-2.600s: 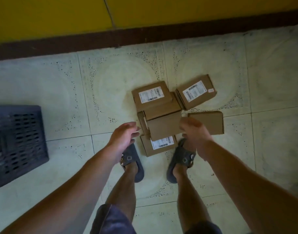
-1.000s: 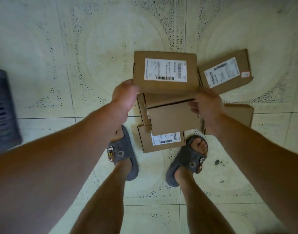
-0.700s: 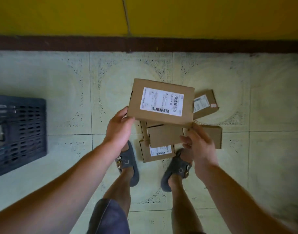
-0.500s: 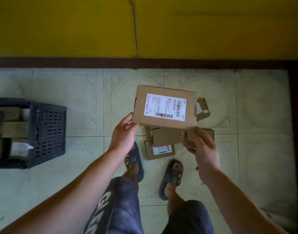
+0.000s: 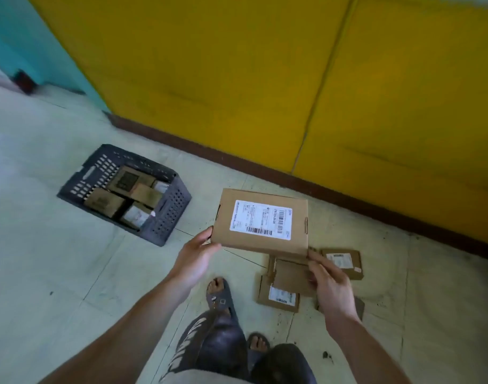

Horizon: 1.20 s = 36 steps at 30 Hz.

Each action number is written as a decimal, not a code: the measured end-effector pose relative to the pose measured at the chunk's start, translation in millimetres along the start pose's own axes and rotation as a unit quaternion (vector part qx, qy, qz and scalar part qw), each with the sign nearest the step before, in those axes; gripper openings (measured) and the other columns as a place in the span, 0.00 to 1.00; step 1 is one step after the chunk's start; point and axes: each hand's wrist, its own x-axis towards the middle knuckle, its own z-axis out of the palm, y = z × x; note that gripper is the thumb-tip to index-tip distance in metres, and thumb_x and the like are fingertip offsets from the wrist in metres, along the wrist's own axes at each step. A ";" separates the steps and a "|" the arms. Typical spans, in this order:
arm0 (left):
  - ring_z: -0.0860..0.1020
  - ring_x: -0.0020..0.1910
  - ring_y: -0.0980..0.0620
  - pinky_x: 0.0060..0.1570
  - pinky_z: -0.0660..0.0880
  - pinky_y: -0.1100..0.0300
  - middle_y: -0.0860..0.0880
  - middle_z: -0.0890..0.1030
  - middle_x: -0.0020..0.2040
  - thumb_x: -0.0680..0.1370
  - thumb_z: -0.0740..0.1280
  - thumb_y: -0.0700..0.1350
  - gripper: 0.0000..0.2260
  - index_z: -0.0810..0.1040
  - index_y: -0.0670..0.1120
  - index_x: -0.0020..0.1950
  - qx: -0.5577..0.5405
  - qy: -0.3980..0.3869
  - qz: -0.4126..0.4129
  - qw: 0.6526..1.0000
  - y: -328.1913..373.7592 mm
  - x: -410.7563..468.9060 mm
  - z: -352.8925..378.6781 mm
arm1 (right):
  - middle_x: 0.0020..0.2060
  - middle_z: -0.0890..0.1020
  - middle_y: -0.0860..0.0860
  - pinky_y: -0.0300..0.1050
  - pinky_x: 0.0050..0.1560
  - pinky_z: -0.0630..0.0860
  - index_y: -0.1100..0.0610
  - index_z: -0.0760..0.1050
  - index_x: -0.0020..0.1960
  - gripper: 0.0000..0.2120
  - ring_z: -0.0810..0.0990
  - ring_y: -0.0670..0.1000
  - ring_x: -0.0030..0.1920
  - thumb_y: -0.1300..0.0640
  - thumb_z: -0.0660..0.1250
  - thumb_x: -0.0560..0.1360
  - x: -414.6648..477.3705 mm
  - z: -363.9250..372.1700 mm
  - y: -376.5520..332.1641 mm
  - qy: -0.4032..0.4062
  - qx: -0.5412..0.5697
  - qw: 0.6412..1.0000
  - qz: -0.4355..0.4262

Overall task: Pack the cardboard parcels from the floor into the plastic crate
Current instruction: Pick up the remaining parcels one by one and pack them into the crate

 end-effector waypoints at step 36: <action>0.72 0.64 0.50 0.61 0.68 0.55 0.53 0.75 0.64 0.80 0.62 0.40 0.20 0.73 0.54 0.71 -0.201 0.115 -0.023 0.973 -158.3 74.1 -563.6 | 0.48 0.84 0.46 0.43 0.50 0.79 0.46 0.82 0.51 0.10 0.82 0.47 0.50 0.56 0.63 0.78 -67.3 584.9 -125.6 -0.076 -0.046 0.994 -0.057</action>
